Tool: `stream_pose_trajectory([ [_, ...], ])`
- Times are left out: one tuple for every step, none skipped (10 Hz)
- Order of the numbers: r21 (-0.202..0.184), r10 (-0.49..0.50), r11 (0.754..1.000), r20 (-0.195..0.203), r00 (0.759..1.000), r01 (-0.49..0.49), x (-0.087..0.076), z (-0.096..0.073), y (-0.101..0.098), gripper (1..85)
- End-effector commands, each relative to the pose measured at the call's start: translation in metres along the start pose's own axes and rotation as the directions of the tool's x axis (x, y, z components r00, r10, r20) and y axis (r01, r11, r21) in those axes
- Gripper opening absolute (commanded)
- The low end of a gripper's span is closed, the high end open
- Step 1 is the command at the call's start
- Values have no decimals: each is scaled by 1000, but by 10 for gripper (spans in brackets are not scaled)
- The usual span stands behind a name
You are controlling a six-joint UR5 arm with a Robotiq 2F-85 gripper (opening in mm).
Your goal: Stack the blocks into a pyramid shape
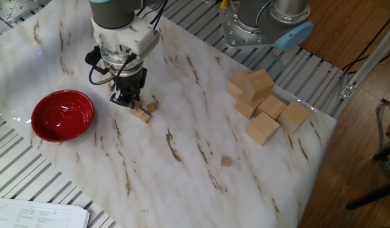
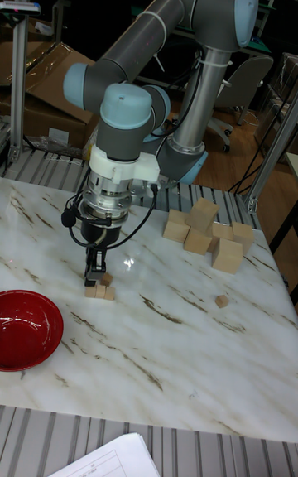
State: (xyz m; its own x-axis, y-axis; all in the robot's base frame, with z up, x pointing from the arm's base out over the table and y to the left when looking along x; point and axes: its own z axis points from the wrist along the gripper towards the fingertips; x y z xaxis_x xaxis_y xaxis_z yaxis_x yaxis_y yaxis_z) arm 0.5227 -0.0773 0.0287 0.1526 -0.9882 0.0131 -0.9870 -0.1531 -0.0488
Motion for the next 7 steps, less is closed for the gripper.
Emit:
stream_pose_trajectory([
  [11, 32, 999, 4, 999, -32, 1, -2, -1, 173],
  [11, 36, 999, 4, 999, -37, 0, -1, -2, 177],
  [10, 43, 999, 8, 999, -43, -2, -1, -2, 183],
  [7, 48, 999, 13, 999, -48, -3, -1, -1, 183],
  [6, 52, 999, 14, 999, -52, -4, -1, -1, 183],
  [3, 60, 998, 18, 998, -60, -6, -1, -1, 183],
  [-1, 64, 998, 15, 998, -64, -6, -1, -1, 183],
])
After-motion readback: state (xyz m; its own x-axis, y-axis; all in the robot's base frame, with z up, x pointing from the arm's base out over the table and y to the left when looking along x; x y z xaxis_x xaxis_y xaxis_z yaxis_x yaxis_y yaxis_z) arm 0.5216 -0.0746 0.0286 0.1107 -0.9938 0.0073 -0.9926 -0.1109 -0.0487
